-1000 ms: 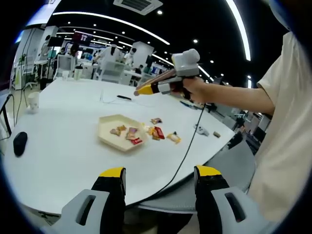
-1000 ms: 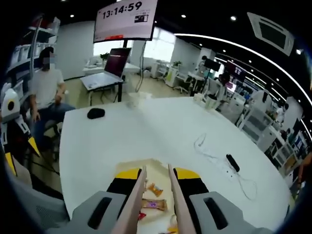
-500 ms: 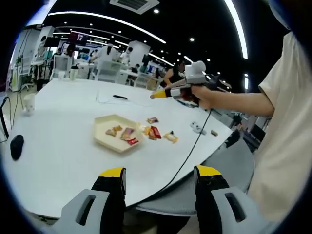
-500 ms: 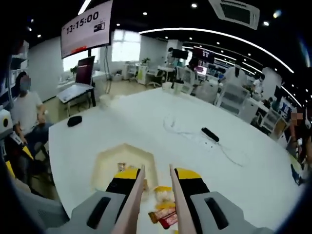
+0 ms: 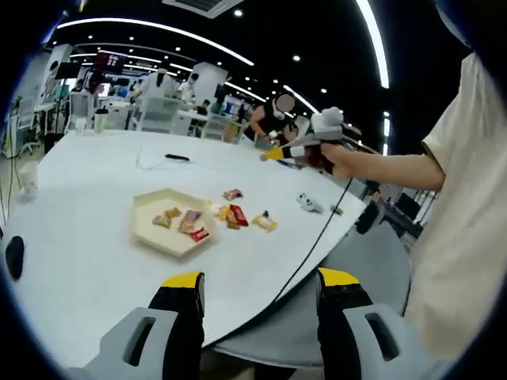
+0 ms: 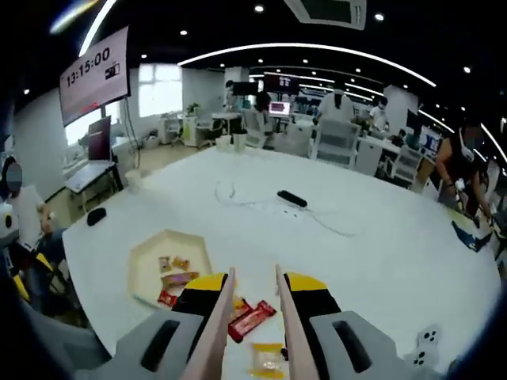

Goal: Place the target food into the container with the food tongs after gripping and lifting it, then release it inside without dropping or visibly crushing the food.

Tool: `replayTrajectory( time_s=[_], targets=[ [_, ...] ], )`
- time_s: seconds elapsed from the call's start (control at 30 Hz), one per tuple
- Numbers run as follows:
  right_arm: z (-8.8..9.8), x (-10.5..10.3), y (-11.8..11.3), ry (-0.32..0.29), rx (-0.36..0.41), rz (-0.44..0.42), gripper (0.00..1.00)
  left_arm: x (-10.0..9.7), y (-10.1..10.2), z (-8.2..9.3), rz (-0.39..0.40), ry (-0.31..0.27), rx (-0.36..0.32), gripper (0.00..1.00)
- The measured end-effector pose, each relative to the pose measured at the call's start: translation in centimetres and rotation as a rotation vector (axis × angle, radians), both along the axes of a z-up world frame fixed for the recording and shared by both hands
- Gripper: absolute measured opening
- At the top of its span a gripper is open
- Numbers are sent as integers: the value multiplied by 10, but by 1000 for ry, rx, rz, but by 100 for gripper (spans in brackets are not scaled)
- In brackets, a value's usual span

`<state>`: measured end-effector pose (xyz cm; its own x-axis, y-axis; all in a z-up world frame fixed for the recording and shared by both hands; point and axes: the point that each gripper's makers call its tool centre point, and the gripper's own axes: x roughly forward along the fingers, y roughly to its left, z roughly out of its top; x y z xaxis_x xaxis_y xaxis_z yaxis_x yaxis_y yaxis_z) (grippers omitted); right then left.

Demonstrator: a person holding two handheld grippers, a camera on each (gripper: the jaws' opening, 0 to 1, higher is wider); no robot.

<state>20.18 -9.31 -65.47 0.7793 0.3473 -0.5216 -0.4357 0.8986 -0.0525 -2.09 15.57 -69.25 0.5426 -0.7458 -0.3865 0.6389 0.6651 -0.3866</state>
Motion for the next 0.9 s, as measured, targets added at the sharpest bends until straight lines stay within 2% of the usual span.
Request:
replayTrajectory(
  time_s=[0.13, 0.6, 0.63, 0.7, 0.9],
  targets=[
    [-2, -6, -19, 4, 6, -39, 27, 3, -7, 1, -25, -2, 0, 56],
    [-8, -26, -56, 13, 22, -126, 27, 8, -25, -3, -98, 5, 3, 56],
    [-8, -27, -58, 15, 26, -130, 27, 8, -26, -3, -103, 5, 4, 56],
    [-5, -27, -57, 19, 113, -152, 27, 7, -29, -4, -115, 6, 6, 56],
    [-9, -25, -65, 24, 113, -171, 27, 7, -32, -5, -121, 14, 5, 56]
  ],
)
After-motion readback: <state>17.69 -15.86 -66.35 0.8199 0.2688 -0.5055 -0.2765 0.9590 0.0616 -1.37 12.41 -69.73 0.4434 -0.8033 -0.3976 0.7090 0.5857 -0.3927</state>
